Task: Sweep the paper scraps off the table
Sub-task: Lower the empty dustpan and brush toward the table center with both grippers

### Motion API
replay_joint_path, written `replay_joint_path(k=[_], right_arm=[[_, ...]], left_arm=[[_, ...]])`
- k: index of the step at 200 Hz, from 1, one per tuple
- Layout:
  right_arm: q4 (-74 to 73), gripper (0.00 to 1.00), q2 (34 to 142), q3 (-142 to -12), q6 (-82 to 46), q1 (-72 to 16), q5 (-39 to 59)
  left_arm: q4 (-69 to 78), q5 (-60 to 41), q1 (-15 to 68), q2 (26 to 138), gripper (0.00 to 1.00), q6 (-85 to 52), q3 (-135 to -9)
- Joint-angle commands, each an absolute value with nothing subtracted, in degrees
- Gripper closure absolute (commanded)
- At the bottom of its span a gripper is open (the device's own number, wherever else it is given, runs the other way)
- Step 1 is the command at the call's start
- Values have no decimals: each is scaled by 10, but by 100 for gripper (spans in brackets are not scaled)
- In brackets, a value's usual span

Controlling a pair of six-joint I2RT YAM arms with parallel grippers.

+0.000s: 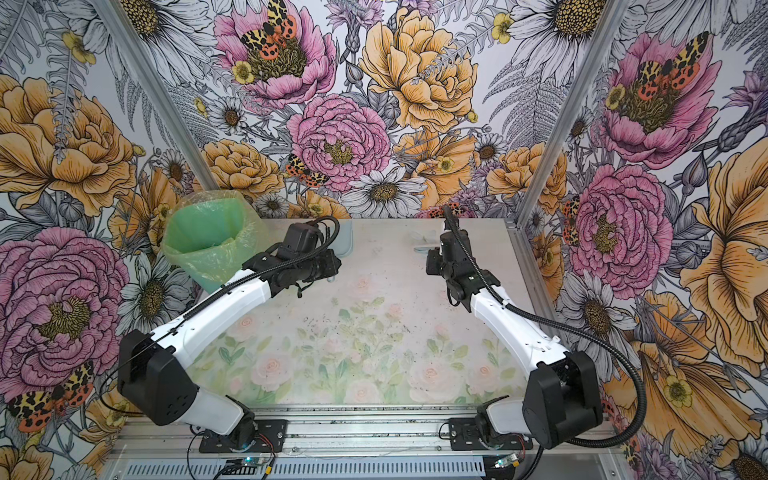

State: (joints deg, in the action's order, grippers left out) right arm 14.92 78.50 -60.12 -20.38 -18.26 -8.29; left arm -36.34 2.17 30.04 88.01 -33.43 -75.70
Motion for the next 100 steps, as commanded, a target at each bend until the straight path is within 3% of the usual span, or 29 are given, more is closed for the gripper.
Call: replay_joint_path(k=[1,100], right_arm=[[72,100,800,-581,-217,-189,-121],[-28,100,848,-504,-231,-194,-167]], left_arm=[[-369,76,308,907,100,-325,-743],[-327,70,316,1026,100,-333,-753]])
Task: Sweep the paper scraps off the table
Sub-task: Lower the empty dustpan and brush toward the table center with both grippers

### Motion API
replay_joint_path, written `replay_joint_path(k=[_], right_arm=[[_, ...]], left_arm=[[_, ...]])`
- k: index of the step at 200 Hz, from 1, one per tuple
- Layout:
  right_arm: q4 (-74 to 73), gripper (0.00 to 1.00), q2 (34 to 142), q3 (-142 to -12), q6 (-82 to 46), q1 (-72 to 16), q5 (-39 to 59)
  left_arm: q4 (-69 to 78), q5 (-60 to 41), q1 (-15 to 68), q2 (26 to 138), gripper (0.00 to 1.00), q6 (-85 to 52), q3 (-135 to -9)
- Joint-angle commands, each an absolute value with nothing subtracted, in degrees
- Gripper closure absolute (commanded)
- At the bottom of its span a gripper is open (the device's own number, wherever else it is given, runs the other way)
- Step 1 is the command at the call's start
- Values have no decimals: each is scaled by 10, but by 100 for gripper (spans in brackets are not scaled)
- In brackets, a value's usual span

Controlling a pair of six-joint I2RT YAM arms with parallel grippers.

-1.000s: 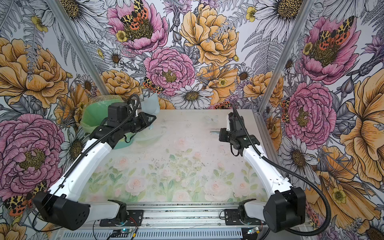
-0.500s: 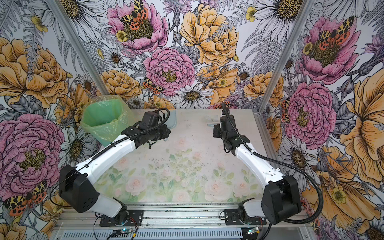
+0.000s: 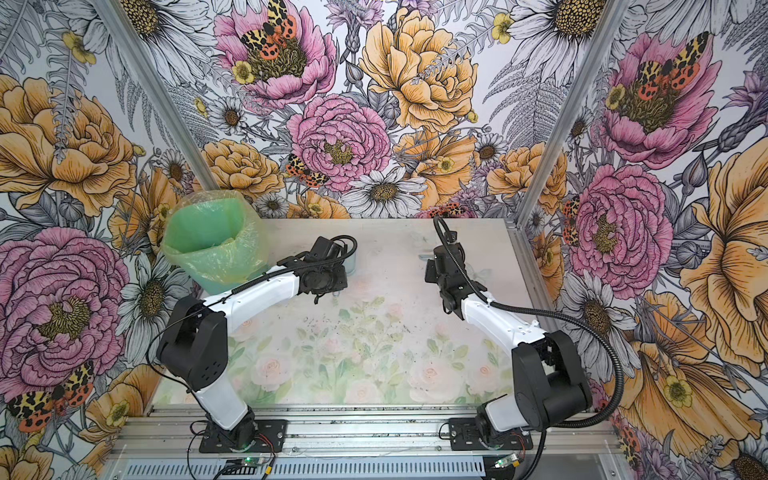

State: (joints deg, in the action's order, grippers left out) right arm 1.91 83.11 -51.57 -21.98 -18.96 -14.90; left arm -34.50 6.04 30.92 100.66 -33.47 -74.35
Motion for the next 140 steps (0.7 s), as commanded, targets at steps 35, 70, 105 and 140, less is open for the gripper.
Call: replay_joint_path(k=[35,70,105,140], right_arm=[[-45,100,878,-494,-244,-198,-165],[-55,100,907,-489,-254,-205,-166],[-60,100,927,-487,-256,-212,-169],[-73,100,941,-476,-261,-219,-171]], left_arm=[[-327,63,322,1068,100,-331,-760],[-326,51,328,1096,100,-327,-771],[-327,49,329,1115,100,-331,-775],[-326,48,331,1131,100,-337,-778]])
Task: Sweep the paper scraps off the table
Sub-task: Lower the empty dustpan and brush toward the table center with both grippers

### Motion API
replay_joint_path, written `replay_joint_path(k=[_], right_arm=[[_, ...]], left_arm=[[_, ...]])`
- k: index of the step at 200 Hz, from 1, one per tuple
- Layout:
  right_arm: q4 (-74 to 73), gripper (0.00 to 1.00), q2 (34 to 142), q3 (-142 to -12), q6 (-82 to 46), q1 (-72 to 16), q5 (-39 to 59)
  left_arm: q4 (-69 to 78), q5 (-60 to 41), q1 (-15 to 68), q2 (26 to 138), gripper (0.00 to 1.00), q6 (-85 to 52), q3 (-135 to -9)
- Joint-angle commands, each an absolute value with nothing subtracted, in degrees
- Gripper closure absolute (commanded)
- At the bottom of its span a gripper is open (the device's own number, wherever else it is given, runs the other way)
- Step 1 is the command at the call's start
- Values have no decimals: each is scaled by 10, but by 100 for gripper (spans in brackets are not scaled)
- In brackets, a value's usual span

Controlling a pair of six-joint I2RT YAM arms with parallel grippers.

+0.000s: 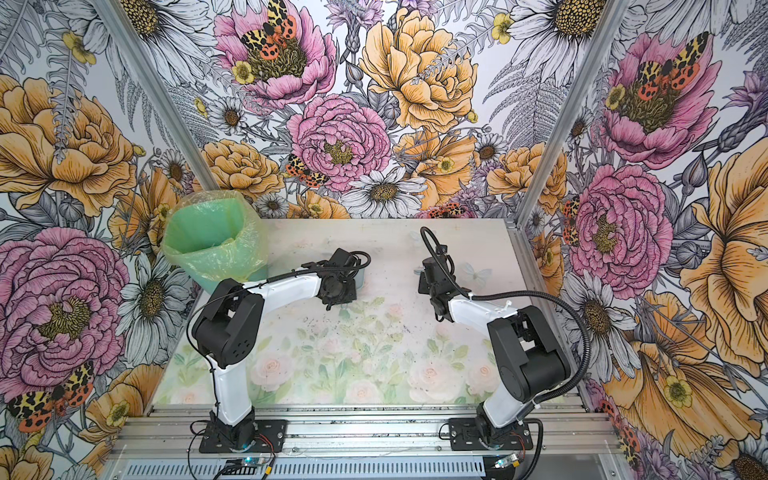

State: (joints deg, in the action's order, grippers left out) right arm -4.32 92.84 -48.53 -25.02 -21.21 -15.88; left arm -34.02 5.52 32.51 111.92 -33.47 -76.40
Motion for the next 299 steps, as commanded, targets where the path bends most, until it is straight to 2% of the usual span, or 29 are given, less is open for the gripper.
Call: replay_joint_path(k=[1,123,131,137,145,227,258,299], right_arm=[[-73,100,942,-476,-262,-219,-172],[-72,100,962,-454,-284,-231,-185],[-71,100,963,-453,-285,-232,-185],[-71,100,964,-453,-285,-232,-185],[-70,100,966,-452,-287,-232,-184],[-69,97,981,-437,-298,-236,-180],[-72,95,985,-430,-300,-239,-179],[-68,87,996,-430,-306,-240,-176]], left_arm=[[-327,48,331,1131,100,-337,-779],[-327,47,338,1145,100,-341,-780],[-328,49,338,1145,98,-341,-781],[-327,49,338,1145,91,-342,-781],[-327,49,339,1146,86,-342,-780],[-328,54,342,1145,84,-345,-775],[-329,57,344,1144,77,-347,-774],[-329,59,345,1143,74,-347,-774]])
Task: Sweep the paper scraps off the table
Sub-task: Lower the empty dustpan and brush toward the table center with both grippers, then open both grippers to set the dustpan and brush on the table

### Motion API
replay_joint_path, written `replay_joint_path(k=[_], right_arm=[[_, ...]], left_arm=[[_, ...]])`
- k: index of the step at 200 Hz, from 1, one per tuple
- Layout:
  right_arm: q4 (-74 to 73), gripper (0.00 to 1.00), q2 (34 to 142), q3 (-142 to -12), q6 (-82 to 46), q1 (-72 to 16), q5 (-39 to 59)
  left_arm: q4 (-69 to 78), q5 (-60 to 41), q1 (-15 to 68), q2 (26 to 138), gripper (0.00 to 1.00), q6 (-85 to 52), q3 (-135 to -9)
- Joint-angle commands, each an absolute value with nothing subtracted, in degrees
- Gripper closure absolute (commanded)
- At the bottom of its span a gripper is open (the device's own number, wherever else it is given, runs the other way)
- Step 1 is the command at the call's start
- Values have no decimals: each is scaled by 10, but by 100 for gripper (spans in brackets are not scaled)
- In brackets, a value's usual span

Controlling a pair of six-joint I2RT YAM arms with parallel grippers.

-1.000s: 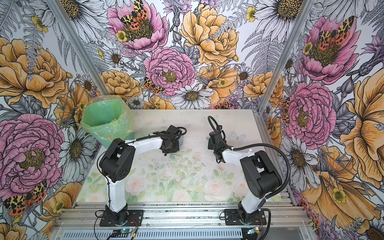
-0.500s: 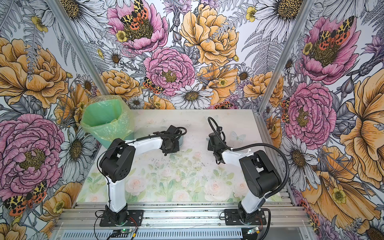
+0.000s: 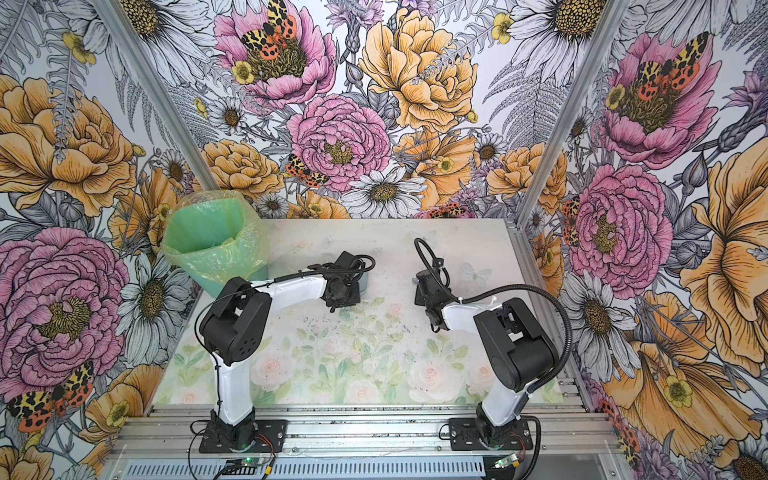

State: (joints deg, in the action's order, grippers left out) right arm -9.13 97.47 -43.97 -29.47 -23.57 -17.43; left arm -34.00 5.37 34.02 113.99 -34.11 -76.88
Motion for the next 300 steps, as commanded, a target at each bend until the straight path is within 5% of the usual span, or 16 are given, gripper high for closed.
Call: replay_joint_path(k=[1,37,139,204,213,216,220,300], right_arm=[[-68,87,996,-429,-306,-241,-176],[-62,82,1000,-432,-310,-243,-175],[-36,58,1000,-451,-319,-246,-160],[7,57,952,-467,-303,-246,-159],[15,57,941,-470,-299,-246,-157],[18,57,937,-471,-296,-245,-155],[21,57,932,-472,-293,-245,-153],[116,56,816,-526,-193,-225,-79]], left_arm=[[-329,59,345,1144,74,-348,-774],[-334,69,347,1143,61,-349,-773],[-356,101,364,1121,44,-324,-788],[-364,116,370,1062,32,-306,-787],[-367,135,370,1051,24,-306,-785],[-368,135,370,1050,8,-305,-784],[-370,137,370,1049,2,-306,-783],[-374,187,378,925,2,-269,-751]])
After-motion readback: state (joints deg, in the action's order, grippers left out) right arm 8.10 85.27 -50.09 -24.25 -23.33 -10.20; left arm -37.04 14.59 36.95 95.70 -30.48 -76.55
